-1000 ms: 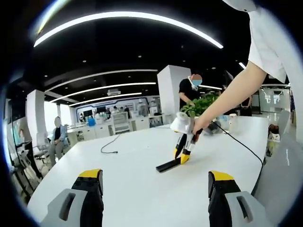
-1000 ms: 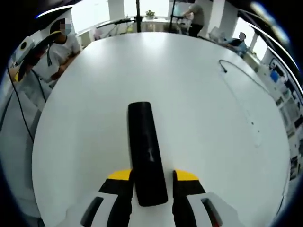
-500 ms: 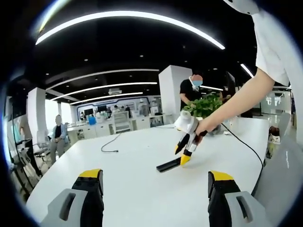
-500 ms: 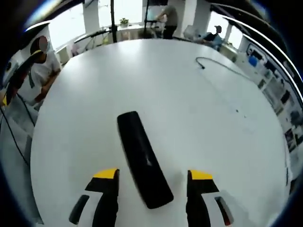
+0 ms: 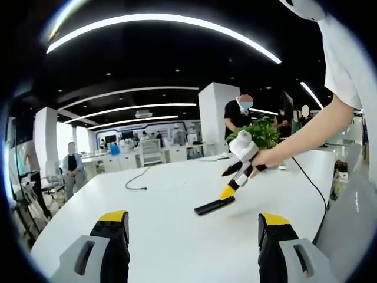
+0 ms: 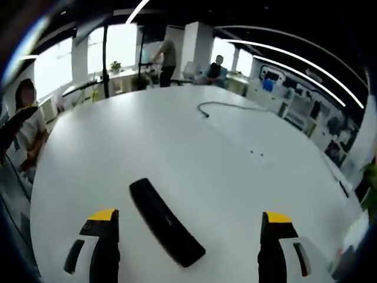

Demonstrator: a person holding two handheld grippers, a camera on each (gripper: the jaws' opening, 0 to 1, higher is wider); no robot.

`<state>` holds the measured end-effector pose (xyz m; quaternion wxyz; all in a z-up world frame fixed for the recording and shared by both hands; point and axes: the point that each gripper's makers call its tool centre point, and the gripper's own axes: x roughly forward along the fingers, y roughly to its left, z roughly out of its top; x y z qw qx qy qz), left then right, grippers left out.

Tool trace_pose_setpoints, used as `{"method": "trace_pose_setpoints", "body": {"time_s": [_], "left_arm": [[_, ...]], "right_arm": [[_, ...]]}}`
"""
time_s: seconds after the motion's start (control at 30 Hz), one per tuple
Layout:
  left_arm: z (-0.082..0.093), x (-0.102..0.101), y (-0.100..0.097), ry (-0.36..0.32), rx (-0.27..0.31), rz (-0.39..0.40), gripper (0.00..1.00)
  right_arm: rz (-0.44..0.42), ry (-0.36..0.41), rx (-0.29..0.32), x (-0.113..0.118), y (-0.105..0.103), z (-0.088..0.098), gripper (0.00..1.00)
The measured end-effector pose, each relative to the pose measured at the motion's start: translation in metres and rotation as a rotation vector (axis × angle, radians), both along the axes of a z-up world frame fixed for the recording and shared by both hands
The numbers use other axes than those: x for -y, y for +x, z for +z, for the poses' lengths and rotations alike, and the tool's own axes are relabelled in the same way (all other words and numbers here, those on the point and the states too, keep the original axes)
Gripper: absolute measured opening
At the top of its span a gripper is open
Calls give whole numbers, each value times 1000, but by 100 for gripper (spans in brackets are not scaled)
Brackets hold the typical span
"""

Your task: Press the specified remote control buttons in sequence, fully releasing each button before pressing the next.

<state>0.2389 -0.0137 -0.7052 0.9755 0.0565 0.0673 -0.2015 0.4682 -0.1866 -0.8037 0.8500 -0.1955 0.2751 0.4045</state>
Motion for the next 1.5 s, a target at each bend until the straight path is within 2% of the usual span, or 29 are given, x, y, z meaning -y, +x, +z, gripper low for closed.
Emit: {"method": "trace_pose_setpoints", "body": {"time_s": [0.2, 0.53, 0.9, 1.03, 1.33, 1.5], "left_arm": [[-1, 0, 0, -7, -21, 3, 94], [-1, 0, 0, -31, -28, 3, 94], [-3, 2, 0, -31, -23, -5, 94], [-5, 2, 0, -31, -22, -9, 94], [-7, -1, 1, -35, -14, 1, 94], [-9, -2, 2, -39, -13, -3, 94]], "right_arm": [[-54, 99, 66, 4, -7, 25, 99], [-109, 173, 101, 16, -24, 47, 99], [-148, 274, 153, 19, -56, 84, 99], [-152, 272, 173, 22, -66, 87, 99], [-171, 287, 157, 35, -87, 84, 99], [-177, 279, 170, 40, -100, 85, 99]]}}
